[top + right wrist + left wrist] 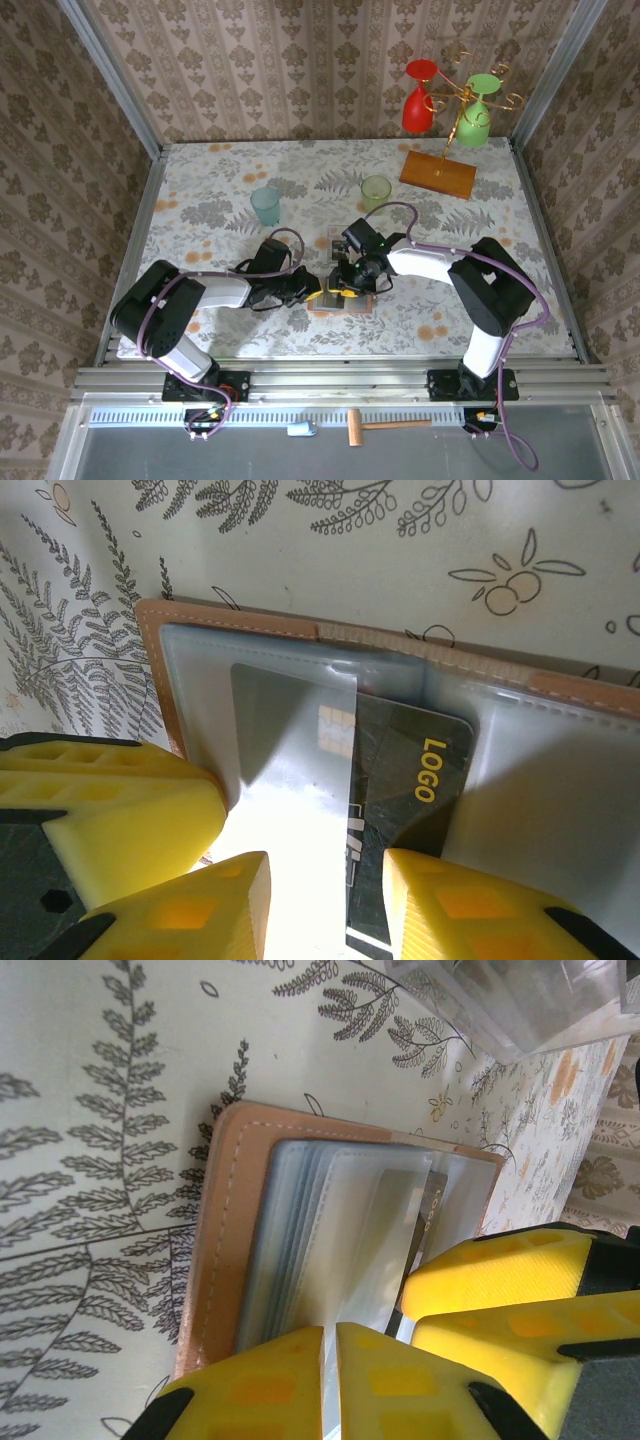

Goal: Take the credit cards out of the card holder

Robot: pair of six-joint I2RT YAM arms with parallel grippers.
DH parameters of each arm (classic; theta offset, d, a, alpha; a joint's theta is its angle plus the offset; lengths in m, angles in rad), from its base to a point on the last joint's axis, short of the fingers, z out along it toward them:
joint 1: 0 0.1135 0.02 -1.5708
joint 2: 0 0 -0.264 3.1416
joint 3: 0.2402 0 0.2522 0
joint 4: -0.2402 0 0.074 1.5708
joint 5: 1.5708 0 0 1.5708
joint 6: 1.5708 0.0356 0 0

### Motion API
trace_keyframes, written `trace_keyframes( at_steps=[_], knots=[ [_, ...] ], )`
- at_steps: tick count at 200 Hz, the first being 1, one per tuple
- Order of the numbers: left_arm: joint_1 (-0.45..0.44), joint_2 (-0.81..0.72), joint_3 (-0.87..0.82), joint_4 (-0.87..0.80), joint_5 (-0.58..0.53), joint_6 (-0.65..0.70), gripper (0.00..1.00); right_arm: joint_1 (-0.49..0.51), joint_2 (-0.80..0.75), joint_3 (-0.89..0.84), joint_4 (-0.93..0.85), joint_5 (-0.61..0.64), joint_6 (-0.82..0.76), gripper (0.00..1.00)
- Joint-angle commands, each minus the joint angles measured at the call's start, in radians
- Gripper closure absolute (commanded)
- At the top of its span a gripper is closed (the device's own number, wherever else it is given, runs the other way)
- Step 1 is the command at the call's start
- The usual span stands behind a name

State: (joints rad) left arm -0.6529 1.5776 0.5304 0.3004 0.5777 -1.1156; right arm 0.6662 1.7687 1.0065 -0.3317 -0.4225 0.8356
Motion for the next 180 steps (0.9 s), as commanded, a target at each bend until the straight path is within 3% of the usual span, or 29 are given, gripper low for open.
trace_keyframes(
  at_steps=[1,55,180],
  knots=[
    [0.005,0.016,0.005,0.010,0.015,-0.010,0.88,-0.002,-0.006,0.029,-0.044,0.024,-0.022,0.65],
    [0.000,-0.005,0.031,-0.009,0.016,-0.005,0.89,-0.005,-0.035,0.041,-0.055,0.027,-0.028,0.65],
    [-0.052,0.007,0.149,-0.271,-0.051,0.120,0.92,-0.039,-0.108,-0.081,0.020,-0.004,0.009,0.67]
  ],
)
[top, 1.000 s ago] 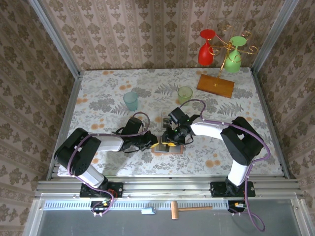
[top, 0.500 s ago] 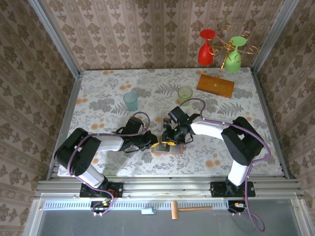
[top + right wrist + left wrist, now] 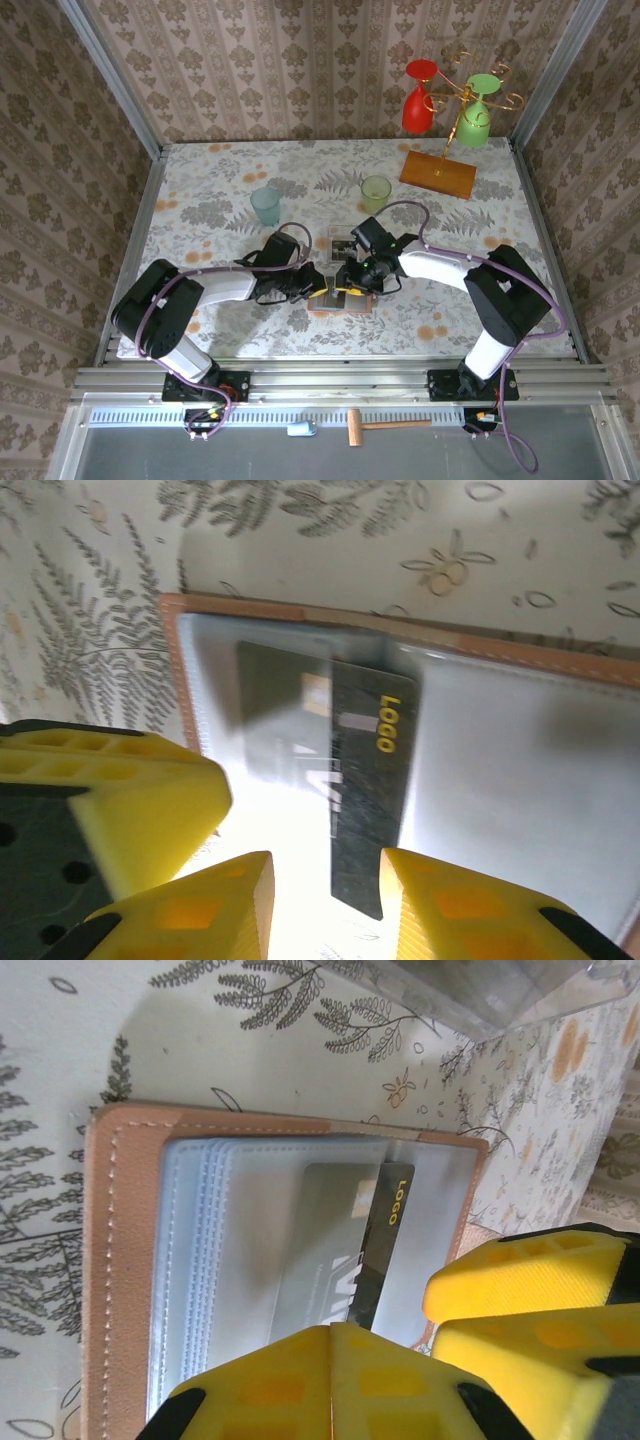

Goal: Take the credit cards out of the card holder

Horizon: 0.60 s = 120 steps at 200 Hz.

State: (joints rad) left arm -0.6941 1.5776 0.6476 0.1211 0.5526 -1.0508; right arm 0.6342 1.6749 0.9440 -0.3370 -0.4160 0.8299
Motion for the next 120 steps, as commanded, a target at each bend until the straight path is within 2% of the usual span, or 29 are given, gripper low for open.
trace_keyframes(
  at_steps=[1,120],
  knots=[
    [-0.011,0.006,0.032,-0.094,-0.026,0.055,0.92,-0.007,-0.013,-0.020,0.026,-0.011,0.015,0.67],
    [-0.010,0.061,0.029,-0.112,-0.024,0.057,0.93,-0.010,0.036,-0.044,0.078,-0.038,0.021,0.69]
  ],
)
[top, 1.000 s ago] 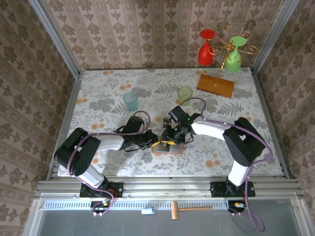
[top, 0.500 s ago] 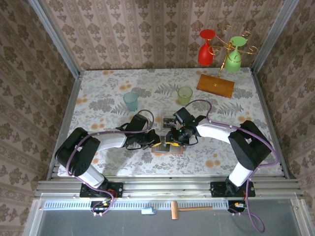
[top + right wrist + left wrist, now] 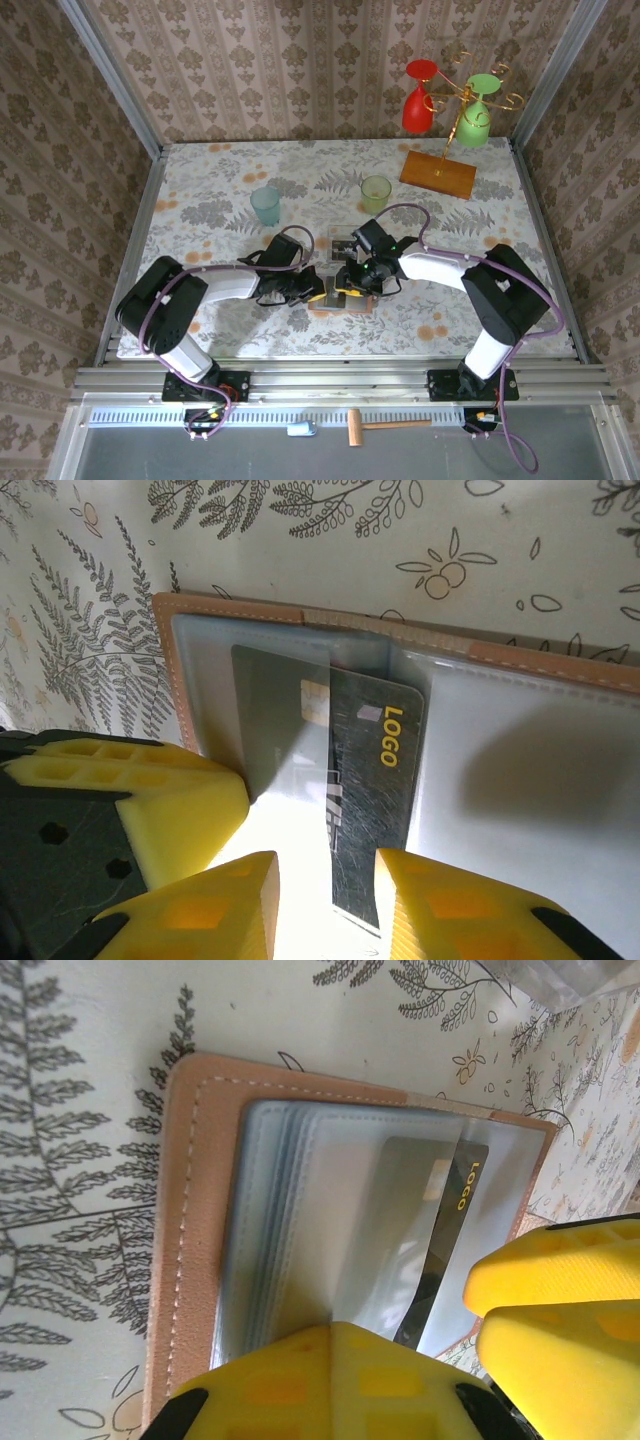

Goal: Take the credit cards out of the card holder

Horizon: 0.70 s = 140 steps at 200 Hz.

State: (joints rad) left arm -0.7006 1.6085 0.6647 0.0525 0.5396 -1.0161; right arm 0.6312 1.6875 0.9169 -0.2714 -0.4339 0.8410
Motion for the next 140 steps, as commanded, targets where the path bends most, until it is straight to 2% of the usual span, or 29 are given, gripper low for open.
trace_keyframes(
  at_steps=[1,96,140],
  knots=[
    [-0.004,0.030,0.012,-0.044,-0.012,0.022,0.93,-0.007,0.024,-0.017,0.013,-0.020,0.010,0.69],
    [-0.005,0.018,0.019,-0.067,-0.007,0.027,0.94,-0.008,-0.010,-0.015,0.007,-0.013,0.012,0.70],
    [-0.004,-0.022,0.075,-0.115,-0.007,0.042,0.94,-0.013,-0.028,-0.013,-0.015,-0.002,0.003,0.70]
  ],
)
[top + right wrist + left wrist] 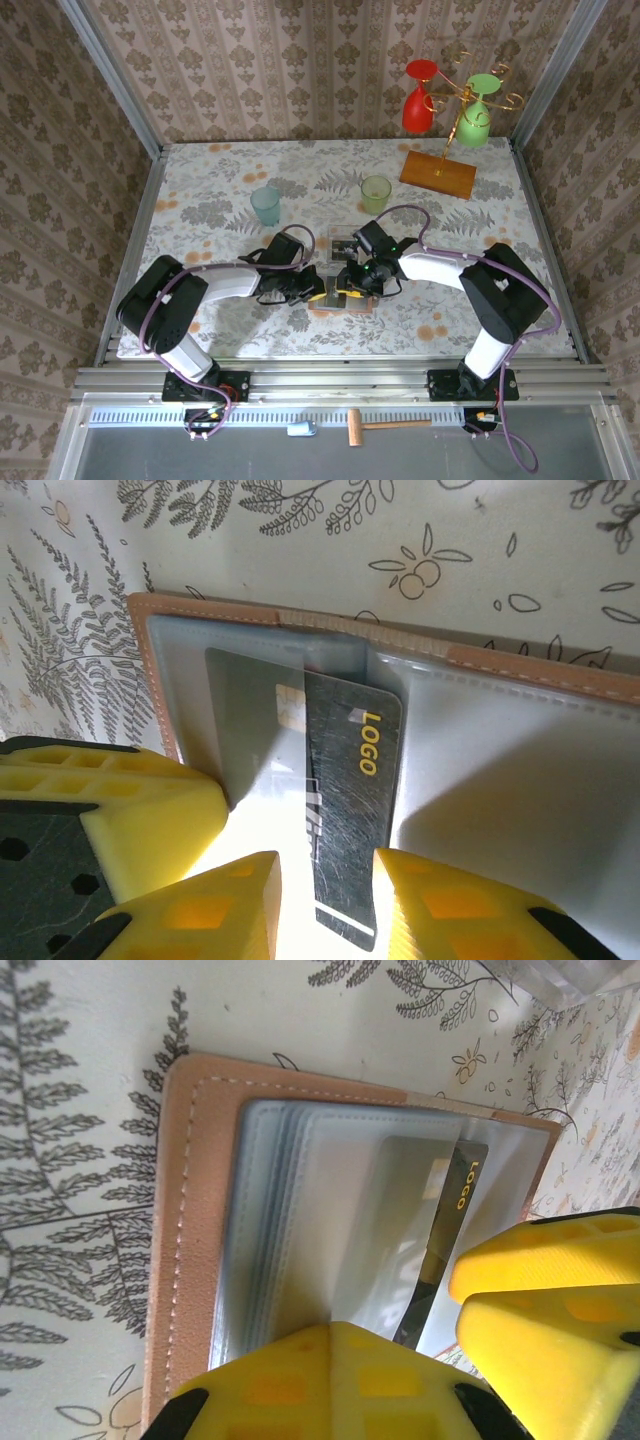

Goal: Take the credit cards out of the card holder

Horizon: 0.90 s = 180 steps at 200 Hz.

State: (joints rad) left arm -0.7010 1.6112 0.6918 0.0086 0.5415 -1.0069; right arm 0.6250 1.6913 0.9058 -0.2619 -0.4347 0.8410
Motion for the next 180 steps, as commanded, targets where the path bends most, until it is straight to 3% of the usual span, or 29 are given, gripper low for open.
trace_keyframes(
  at_steps=[1,180],
  knots=[
    [-0.003,-0.024,0.049,-0.071,-0.009,0.034,0.94,-0.007,-0.031,-0.004,-0.024,-0.002,0.003,0.70],
    [-0.009,0.056,0.037,-0.055,0.003,0.047,0.94,-0.022,0.029,-0.061,0.088,-0.052,0.026,0.74]
  ],
)
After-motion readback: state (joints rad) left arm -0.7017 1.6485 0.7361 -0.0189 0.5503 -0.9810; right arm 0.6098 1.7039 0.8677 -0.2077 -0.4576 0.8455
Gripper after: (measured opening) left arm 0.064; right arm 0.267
